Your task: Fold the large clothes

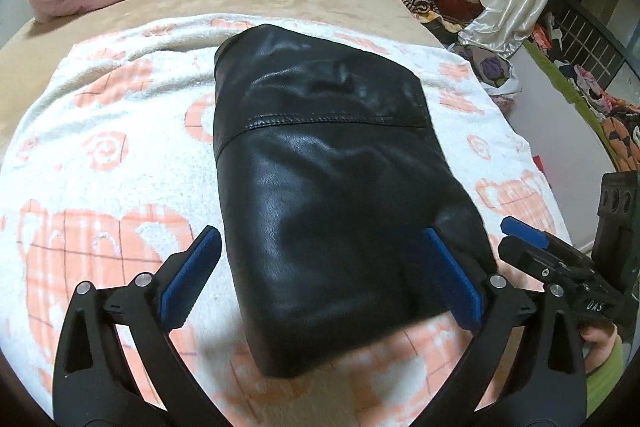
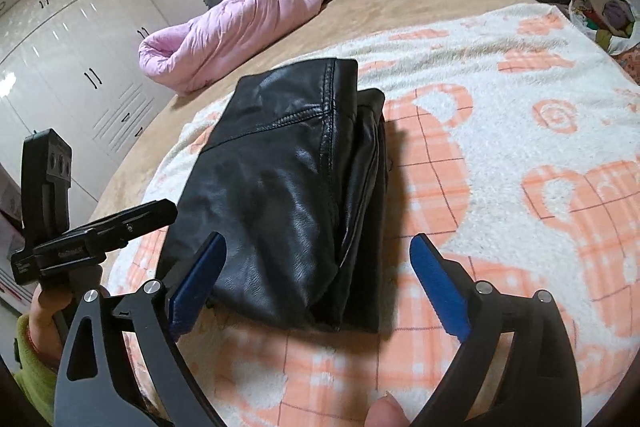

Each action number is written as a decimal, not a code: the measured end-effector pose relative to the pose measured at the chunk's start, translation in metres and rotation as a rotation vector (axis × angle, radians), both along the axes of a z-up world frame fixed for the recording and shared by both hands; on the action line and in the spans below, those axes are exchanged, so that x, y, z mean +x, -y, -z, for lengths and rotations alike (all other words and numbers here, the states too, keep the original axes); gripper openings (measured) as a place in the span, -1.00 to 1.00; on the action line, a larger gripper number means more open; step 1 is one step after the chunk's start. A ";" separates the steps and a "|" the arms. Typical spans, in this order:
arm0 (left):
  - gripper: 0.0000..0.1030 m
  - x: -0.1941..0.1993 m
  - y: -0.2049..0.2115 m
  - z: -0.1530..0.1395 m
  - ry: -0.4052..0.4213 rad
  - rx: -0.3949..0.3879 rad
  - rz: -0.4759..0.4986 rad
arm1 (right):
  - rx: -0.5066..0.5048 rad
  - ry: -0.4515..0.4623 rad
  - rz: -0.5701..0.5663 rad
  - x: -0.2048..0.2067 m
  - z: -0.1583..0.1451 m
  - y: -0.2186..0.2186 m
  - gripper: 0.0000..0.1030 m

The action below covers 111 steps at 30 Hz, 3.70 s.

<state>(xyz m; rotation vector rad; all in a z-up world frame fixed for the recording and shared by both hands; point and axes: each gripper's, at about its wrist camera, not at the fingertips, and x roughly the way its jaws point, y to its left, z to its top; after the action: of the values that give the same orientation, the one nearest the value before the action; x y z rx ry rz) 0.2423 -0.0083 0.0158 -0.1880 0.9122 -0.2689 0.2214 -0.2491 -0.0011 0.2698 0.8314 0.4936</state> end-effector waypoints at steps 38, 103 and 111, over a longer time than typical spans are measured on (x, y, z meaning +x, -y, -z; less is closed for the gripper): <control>0.82 -0.168 -0.002 0.032 0.121 0.082 -0.071 | -0.249 0.220 0.061 -0.171 0.020 -0.024 0.92; 0.82 -0.171 -0.009 0.032 0.107 0.112 -0.111 | -0.263 0.217 0.090 -0.176 0.018 -0.018 0.92; 0.82 -0.172 -0.009 0.032 0.107 0.124 -0.116 | -0.270 0.221 0.103 -0.178 0.015 -0.018 0.92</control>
<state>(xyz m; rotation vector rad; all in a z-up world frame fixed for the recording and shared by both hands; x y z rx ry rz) 0.0699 0.0009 -0.0162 -0.1106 0.8060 -0.1132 0.0433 -0.2311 -0.0163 0.0075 0.6554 0.3039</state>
